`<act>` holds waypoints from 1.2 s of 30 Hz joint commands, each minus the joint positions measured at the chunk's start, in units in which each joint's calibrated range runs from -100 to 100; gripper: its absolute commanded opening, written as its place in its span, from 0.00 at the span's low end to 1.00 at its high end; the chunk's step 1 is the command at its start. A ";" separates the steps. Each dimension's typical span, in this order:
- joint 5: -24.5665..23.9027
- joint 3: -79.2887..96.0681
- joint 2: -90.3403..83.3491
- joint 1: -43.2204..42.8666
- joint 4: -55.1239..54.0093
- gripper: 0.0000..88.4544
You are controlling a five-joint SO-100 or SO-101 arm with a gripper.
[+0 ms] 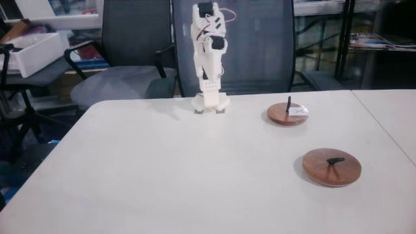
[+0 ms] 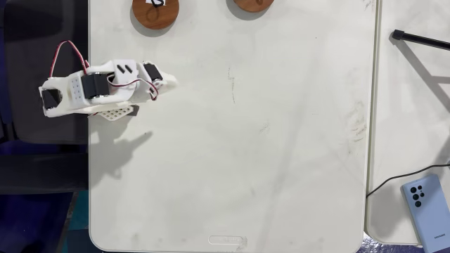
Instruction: Pick the lid with the red cross and place it on the side.
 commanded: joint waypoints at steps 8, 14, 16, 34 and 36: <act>0.13 45.97 -31.60 4.54 -16.27 0.00; -0.07 48.14 -32.45 4.62 -16.53 0.01; -0.31 48.05 -32.45 4.62 -16.36 0.01; -0.07 48.14 -32.45 4.69 -15.50 0.01; 0.22 48.23 -32.45 4.69 -15.67 0.01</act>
